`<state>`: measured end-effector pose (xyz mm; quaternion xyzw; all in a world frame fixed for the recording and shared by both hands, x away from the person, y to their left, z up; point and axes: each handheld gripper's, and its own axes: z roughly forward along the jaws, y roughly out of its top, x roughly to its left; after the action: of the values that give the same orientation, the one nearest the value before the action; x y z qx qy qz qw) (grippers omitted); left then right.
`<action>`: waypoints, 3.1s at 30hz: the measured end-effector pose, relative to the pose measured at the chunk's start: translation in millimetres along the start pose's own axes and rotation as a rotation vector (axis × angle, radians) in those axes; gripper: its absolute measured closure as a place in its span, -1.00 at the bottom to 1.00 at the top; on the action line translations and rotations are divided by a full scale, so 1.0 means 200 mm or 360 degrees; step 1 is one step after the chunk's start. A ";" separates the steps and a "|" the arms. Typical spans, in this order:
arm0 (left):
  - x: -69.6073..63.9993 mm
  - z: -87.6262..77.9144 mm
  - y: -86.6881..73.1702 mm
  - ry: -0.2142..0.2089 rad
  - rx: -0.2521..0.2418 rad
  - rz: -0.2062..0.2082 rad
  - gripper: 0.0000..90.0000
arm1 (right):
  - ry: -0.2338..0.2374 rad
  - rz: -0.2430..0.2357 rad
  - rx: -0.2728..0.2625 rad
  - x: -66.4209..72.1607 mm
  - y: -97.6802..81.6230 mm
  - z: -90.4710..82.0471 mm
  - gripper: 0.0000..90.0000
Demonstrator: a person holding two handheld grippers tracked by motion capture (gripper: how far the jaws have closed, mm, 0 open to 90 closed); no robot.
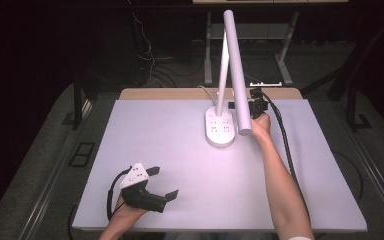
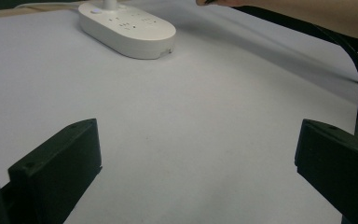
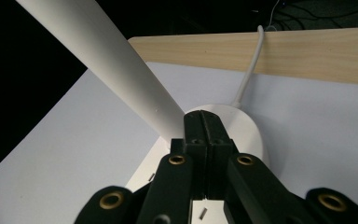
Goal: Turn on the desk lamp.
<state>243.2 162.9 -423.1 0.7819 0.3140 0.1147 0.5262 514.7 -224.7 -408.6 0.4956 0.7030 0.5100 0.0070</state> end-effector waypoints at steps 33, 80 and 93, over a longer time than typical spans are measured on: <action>-0.01 0.02 0.00 -0.0018 0.0017 0.0018 -1.00 | -0.0066 -0.0196 0.0046 0.07 -0.08 -0.44 0.99; -0.04 0.03 0.00 -0.0039 0.0035 0.0046 -1.00 | -0.0046 -0.0286 -0.0053 0.39 -0.68 -0.88 -1.00; -0.03 0.03 0.00 -0.0020 0.0030 0.0028 -1.00 | -0.0125 -0.0399 0.0009 0.45 -0.94 -0.89 -1.00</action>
<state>240.7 155.5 -424.6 0.7903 0.3049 0.1115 0.5196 247.4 -285.4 -415.4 0.4234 0.7601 0.4834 0.0967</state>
